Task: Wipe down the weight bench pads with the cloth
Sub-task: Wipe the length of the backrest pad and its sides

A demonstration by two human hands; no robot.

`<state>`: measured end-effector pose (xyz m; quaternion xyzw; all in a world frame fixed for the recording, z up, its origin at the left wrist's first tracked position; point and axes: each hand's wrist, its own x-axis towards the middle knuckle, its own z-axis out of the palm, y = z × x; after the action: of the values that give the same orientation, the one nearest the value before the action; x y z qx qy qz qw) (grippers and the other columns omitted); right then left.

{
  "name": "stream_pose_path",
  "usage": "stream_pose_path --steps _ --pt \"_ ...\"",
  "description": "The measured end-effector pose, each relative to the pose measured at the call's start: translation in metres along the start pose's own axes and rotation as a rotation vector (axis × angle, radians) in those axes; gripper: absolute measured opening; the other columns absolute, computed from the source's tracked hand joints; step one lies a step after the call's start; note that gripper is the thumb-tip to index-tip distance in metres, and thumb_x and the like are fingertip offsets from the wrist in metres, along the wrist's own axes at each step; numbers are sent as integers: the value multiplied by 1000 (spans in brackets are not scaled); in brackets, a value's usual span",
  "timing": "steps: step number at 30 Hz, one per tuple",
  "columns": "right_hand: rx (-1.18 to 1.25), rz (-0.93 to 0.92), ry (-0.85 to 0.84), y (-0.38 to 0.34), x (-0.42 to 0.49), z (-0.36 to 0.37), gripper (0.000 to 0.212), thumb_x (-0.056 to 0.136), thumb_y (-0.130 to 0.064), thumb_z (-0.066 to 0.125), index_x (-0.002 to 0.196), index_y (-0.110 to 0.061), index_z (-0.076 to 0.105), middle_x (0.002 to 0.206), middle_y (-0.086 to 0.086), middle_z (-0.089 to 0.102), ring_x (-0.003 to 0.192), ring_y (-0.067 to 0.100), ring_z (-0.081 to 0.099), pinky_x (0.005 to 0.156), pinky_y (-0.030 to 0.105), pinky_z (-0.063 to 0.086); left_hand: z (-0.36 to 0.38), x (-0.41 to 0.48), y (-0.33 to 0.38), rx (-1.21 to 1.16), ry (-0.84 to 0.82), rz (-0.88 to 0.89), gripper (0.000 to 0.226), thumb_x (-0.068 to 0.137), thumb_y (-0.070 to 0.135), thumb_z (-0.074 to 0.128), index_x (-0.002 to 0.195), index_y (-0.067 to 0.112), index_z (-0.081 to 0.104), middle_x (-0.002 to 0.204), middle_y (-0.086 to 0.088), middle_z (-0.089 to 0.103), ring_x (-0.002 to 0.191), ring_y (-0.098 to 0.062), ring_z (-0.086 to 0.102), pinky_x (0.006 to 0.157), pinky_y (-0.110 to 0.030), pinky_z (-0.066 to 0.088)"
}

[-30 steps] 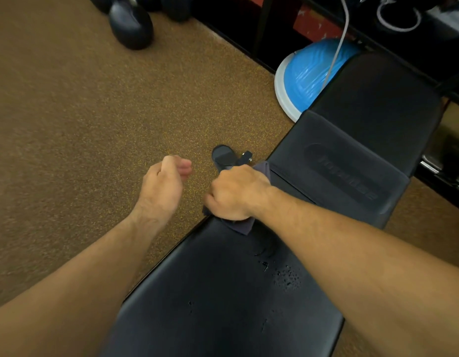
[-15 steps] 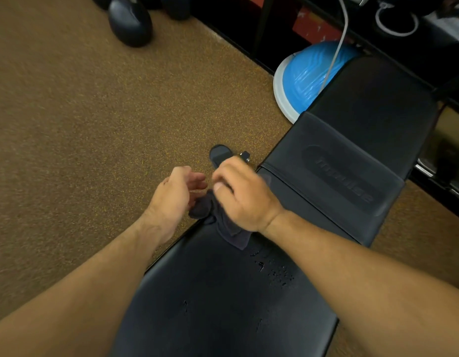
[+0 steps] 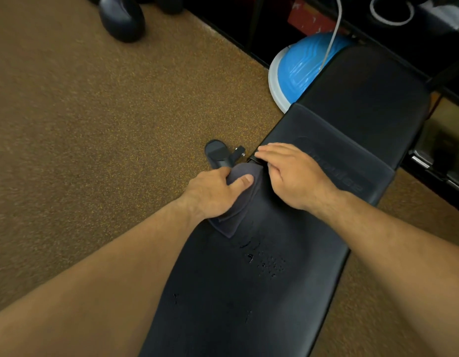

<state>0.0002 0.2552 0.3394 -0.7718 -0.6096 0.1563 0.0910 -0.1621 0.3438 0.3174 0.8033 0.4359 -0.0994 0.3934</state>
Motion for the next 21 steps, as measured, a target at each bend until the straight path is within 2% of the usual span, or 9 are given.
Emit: stream_pose_path --steps 2,4,6,8,11,13,14,18,21 --pt "-18 -6 -11 -1 -4 1 41 100 -10 40 138 -14 54 147 0 47 141 16 31 111 16 12 -1 -5 -5 -62 22 12 43 94 63 37 93 25 58 96 0 65 95 -26 59 81 -36 45" --pt "-25 -6 -29 -7 -7 2 41 101 -13 39 141 -16 51 151 0 42 143 16 26 113 19 9 -3 -15 -18 -127 25 -17 39 98 56 37 84 26 58 85 3 62 90 -24 59 75 -34 42" --pt "-19 9 -73 -12 -9 2 43 103 -16 36 144 -20 47 155 -1 34 147 16 18 118 25 5 -3 -22 -38 -188 12 -117 45 98 55 36 89 21 64 92 -4 66 94 -28 60 81 -36 45" --pt "-10 31 -112 -16 -11 2 44 103 -18 34 146 -23 43 159 -2 27 148 15 10 119 28 -2 -5 -30 -56 -269 -9 -275 49 98 53 37 105 18 70 103 -8 67 98 -28 60 87 -37 46" --pt "10 63 -107 -21 -11 3 44 104 -19 32 147 -23 42 160 -2 24 149 14 7 118 28 -5 -12 -29 -51 -353 -34 -421 45 99 44 40 105 10 69 98 -7 66 80 -22 58 74 -33 43" --pt "30 88 -96 -23 -11 4 44 103 -19 32 146 -23 43 159 -2 25 149 13 8 118 28 -5 -13 -18 -28 -366 -55 -389 43 102 39 36 105 8 64 107 -9 62 84 -24 57 68 -30 39" --pt "36 98 -93 -24 -10 4 44 103 -19 32 146 -23 43 159 -3 25 149 12 8 118 29 -5 -14 -13 -15 -382 -64 -352 46 102 41 34 113 8 64 114 -10 60 92 -28 57 69 -28 39" --pt "28 101 -125 -24 -8 2 45 103 -20 30 147 -23 42 160 -3 25 149 11 8 118 29 -3 -9 0 4 -427 -107 -212 55 98 58 31 132 24 58 137 -4 56 120 -24 52 92 -29 35" --pt "29 100 -142 -24 -9 0 45 104 -21 30 147 -23 42 160 -3 24 148 11 8 119 29 -2 -1 -11 -18 -347 -91 -104 50 98 59 34 130 31 60 132 4 59 121 -20 54 98 -27 37"
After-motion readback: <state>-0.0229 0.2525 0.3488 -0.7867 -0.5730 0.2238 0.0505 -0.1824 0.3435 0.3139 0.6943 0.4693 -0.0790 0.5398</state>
